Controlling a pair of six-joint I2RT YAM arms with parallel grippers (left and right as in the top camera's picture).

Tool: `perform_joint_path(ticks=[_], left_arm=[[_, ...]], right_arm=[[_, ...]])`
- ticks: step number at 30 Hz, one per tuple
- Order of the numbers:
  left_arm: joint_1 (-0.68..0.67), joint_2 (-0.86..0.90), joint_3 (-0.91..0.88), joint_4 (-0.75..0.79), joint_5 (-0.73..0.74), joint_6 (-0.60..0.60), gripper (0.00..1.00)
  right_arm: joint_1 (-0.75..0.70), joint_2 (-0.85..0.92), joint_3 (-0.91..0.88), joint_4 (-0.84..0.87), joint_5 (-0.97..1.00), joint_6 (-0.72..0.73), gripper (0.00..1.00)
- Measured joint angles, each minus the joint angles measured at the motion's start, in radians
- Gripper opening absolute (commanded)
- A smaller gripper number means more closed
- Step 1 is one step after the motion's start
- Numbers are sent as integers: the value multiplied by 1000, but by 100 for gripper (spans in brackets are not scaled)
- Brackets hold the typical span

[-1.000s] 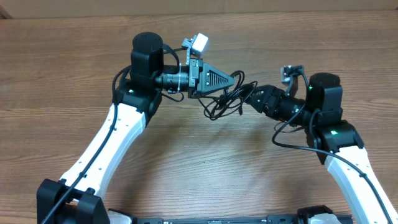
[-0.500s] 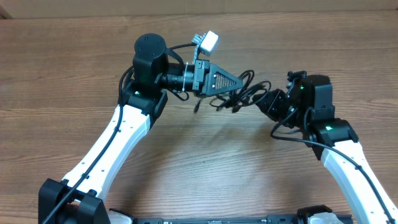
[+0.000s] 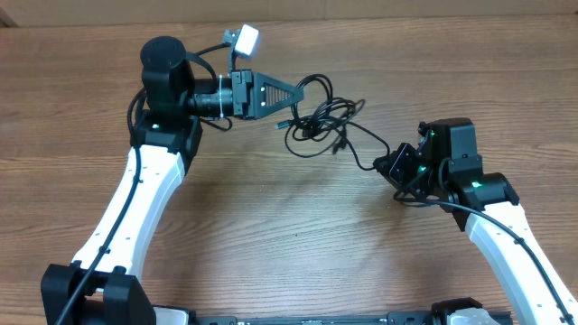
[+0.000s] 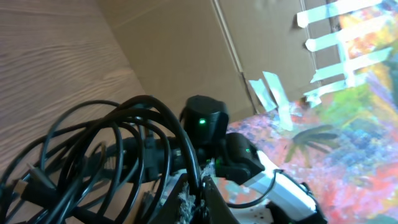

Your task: Untangle cables

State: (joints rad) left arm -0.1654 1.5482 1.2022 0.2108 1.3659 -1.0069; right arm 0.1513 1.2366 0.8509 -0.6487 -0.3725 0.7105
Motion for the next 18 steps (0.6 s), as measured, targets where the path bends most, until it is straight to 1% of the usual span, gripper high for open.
perform_joint_path(ticks=[5,8,10,13,15,18], left_arm=[[-2,0,3,-230,-8,203,4],[-3,0,5,-398,-53,341,4],[-3,0,9,-518,-116,439,4],[-3,0,9,-681,-254,565,4],[-3,0,10,-760,-357,625,4],[-5,0,10,-855,-541,675,4]], right_arm=[[0,0,0,-89,84,0,4],[1,0,0,-153,165,1,4],[1,0,0,-201,238,5,4],[1,0,0,-243,329,12,4],[1,0,0,-259,378,15,4],[1,0,0,-276,454,23,4]])
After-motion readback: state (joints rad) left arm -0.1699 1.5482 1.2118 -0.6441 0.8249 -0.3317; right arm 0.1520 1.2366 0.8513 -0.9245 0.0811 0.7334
